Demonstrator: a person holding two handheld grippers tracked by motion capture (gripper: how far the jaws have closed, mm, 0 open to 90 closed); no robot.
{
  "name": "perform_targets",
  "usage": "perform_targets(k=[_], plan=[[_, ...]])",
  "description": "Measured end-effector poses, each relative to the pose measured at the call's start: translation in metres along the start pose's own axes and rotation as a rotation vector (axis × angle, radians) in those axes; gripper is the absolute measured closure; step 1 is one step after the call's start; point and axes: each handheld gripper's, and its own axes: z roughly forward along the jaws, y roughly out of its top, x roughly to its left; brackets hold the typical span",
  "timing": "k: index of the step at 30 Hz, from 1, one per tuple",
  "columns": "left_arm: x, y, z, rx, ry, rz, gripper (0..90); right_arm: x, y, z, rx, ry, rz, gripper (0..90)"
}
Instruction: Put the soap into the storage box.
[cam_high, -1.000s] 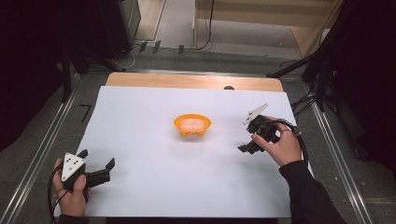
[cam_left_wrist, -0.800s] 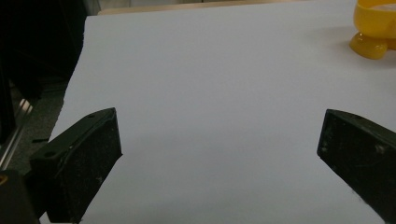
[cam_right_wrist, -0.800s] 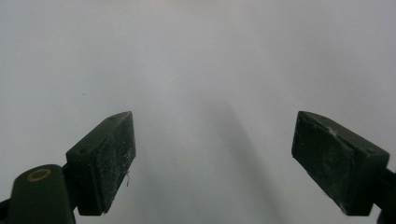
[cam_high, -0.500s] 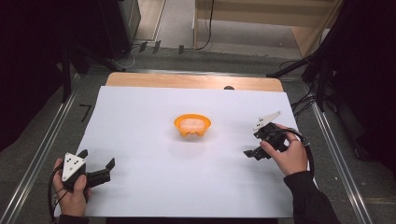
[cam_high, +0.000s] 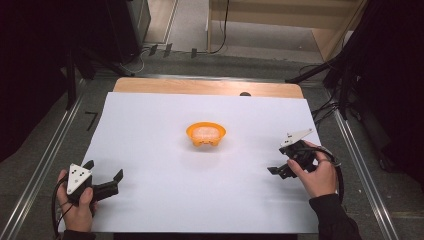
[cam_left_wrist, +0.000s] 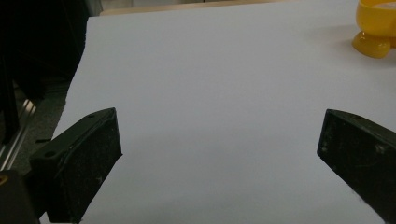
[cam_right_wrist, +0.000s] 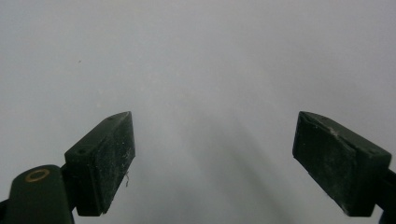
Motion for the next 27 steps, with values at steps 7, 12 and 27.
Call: perform_targets(k=[7,12,27], plan=[[0.000,0.000,0.000,-0.001,0.000,-0.001,0.0,0.001,-0.015,-0.002,-0.028,-0.012,0.015,13.1],[0.000,0.000,0.000,-0.001,0.000,-0.002,0.0,0.002,-0.023,-0.003,-0.037,-0.018,0.023,13.1],[0.000,0.000,0.000,-0.001,0.002,-0.004,0.0,0.003,-0.050,-0.006,-0.070,-0.025,0.051,13.2]])
